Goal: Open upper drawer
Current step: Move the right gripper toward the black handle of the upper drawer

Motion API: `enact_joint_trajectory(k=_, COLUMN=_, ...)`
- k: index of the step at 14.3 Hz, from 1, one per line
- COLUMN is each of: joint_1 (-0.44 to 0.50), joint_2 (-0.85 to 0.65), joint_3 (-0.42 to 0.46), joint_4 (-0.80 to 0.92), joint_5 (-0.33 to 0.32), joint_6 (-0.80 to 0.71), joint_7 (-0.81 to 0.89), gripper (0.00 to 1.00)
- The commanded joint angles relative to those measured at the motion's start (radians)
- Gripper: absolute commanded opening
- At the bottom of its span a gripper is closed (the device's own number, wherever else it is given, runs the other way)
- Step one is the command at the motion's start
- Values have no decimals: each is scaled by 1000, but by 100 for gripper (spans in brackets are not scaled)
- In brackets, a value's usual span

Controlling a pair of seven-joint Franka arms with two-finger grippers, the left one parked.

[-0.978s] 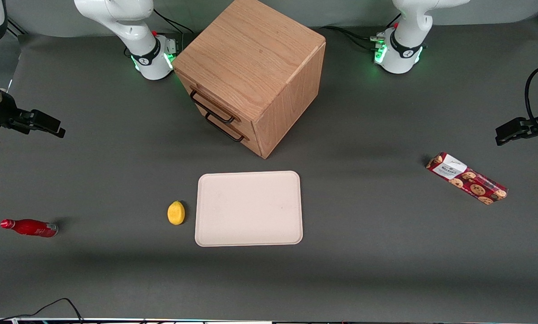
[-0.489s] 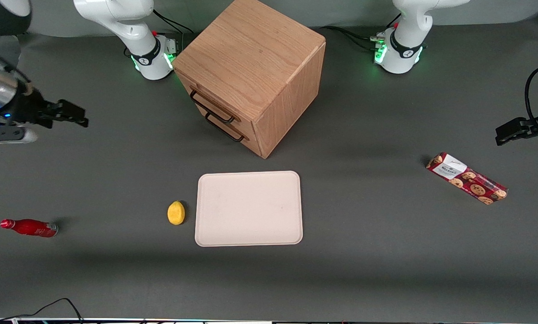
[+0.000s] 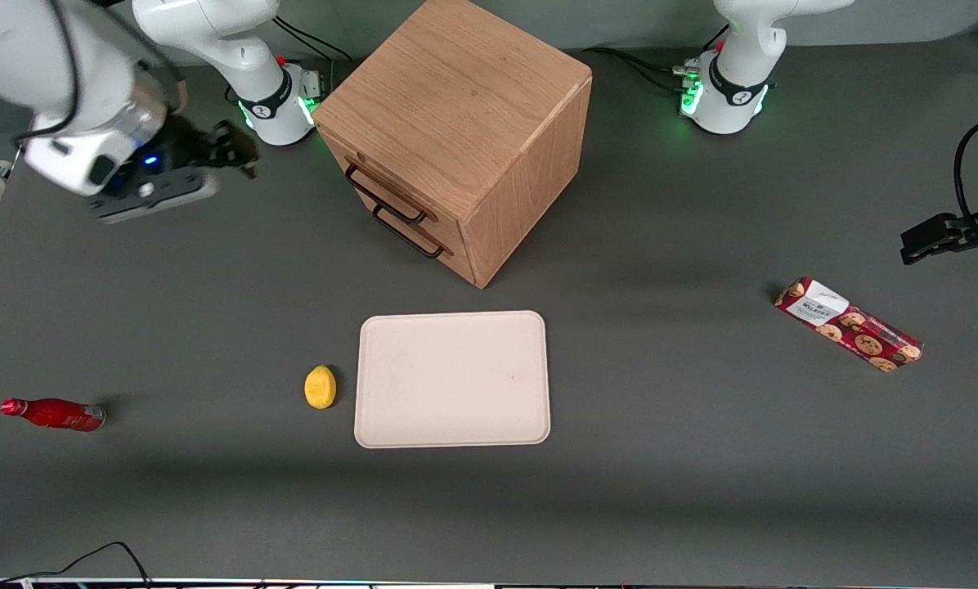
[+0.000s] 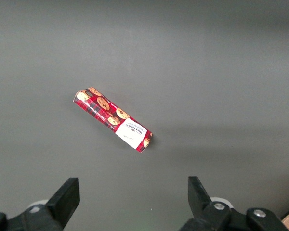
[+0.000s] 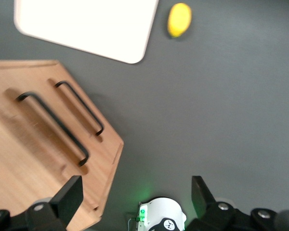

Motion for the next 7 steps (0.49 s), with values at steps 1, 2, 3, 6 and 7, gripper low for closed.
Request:
enact_joint_trajectory(k=1, joint_1=55, joint_2=-2, joint_3=-11, joint_4=22, joint_5=91, joint_6=-21, joint_7=-30, gripper=100)
enact_joint_trajectory(k=2, joint_1=61, joint_2=3, joint_3=-8, joint_4=22, joint_5=116, joint_6=-18, joint_7=-32, gripper=100)
enact_joint_trajectory(k=3, joint_1=81, joint_2=9, joint_3=-8, joint_4=22, joint_5=119, joint_6=-14, joint_7=-56, gripper=100)
enact_joint_trajectory(k=6, joint_1=89, joint_2=23, joint_3=-9, joint_4=25, joint_5=110, joint_6=-8, joint_7=-159, gripper=100)
enact_joint_trajectory(k=7, joint_1=87, joint_2=30, joint_3=-9, joint_4=25, joint_5=114, joint_6=-8, joint_7=-161, gripper=100)
